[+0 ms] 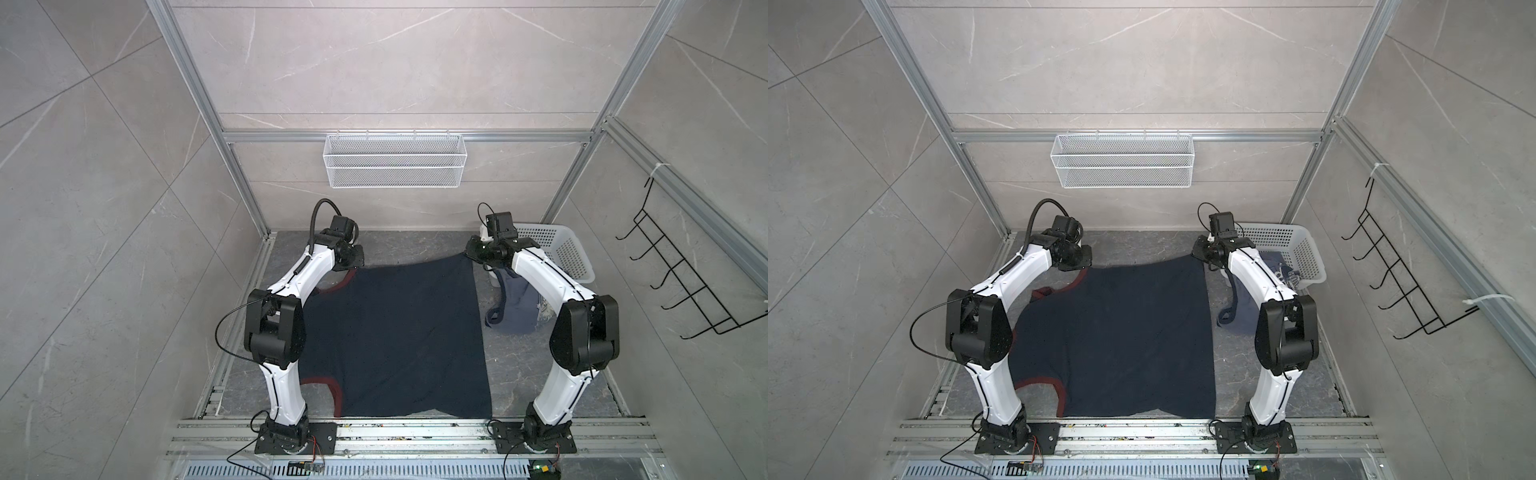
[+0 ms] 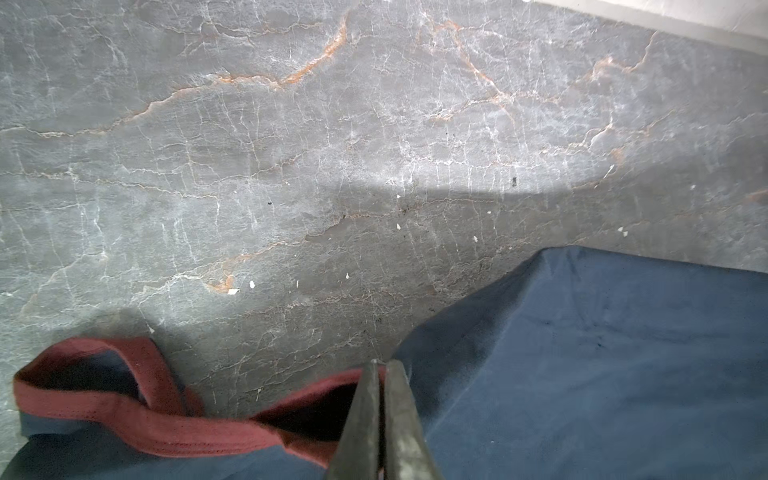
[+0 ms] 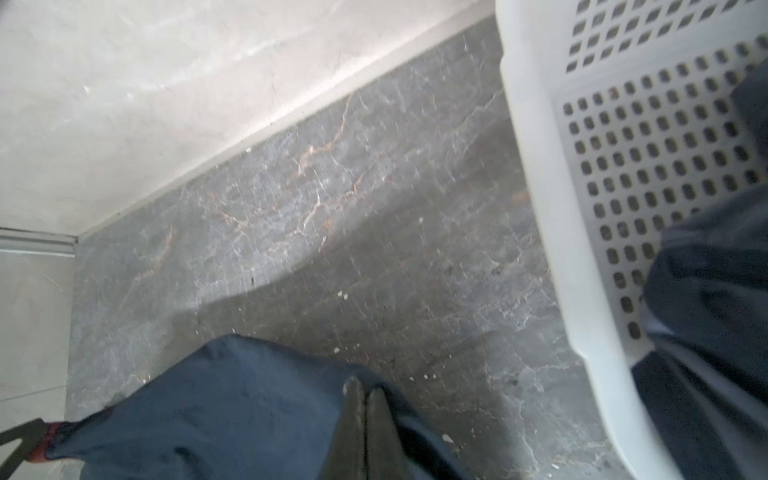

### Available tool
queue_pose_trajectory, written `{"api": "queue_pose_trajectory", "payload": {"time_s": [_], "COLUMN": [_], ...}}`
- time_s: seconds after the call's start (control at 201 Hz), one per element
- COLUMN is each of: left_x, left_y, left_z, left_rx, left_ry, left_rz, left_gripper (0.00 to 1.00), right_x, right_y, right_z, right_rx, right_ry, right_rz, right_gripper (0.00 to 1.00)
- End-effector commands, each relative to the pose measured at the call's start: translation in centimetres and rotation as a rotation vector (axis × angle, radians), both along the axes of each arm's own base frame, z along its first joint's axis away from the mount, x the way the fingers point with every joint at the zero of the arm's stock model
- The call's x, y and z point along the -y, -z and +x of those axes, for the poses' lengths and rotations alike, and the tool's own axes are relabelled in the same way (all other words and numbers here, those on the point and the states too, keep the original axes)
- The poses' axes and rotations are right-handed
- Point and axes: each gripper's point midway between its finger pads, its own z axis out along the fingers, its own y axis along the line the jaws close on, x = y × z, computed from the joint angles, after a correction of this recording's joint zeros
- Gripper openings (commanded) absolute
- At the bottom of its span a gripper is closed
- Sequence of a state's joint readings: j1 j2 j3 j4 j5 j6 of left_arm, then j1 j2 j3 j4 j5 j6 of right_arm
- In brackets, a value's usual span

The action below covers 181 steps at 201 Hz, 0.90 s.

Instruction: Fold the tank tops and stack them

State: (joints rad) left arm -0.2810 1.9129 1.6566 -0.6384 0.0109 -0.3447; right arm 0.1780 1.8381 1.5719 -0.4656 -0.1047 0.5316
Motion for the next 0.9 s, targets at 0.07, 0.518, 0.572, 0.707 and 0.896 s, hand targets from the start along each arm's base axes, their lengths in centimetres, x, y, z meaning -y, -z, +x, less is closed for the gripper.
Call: {"api": "queue_pose_trajectory", "payload": {"time_s": [0.07,0.518,0.572,0.707,0.896], "left_x": [0.6,-2.8,-4.3,-8.7,-15.1], "left_y": [0.1,-3.3,-4.7,-4.4,1.1], "left_z": [1.3,0.9,0.1,-2.5,-4.8], "left_rx": [-0.020,-0.056,-0.019,-0.006,-0.078], "left_ry": [-0.006,-0.125,-0.164,-0.290,-0.486], "left_rz": [-0.095,-0.131,-0.129,-0.084,-0.146], "left_gripper": [0.00,0.79,0.82,0.81,0.76], "right_x": [1.0,3.3,3.3,1.3,-2.7], "right_y": [-1.5,-3.5,-4.0,-3.6,-0.7], "right_z": [1.2,0.7,-0.7,-5.0,-11.4], "right_rx": [0.037,0.007,0.005,-0.028,-0.089], "right_ry": [0.038,0.078,0.069,-0.019,-0.143], "right_rz": [-0.054,-0.186,-0.185,-0.093,-0.053], "right_gripper": [0.00,0.79,0.85,0.84,0.84]}}
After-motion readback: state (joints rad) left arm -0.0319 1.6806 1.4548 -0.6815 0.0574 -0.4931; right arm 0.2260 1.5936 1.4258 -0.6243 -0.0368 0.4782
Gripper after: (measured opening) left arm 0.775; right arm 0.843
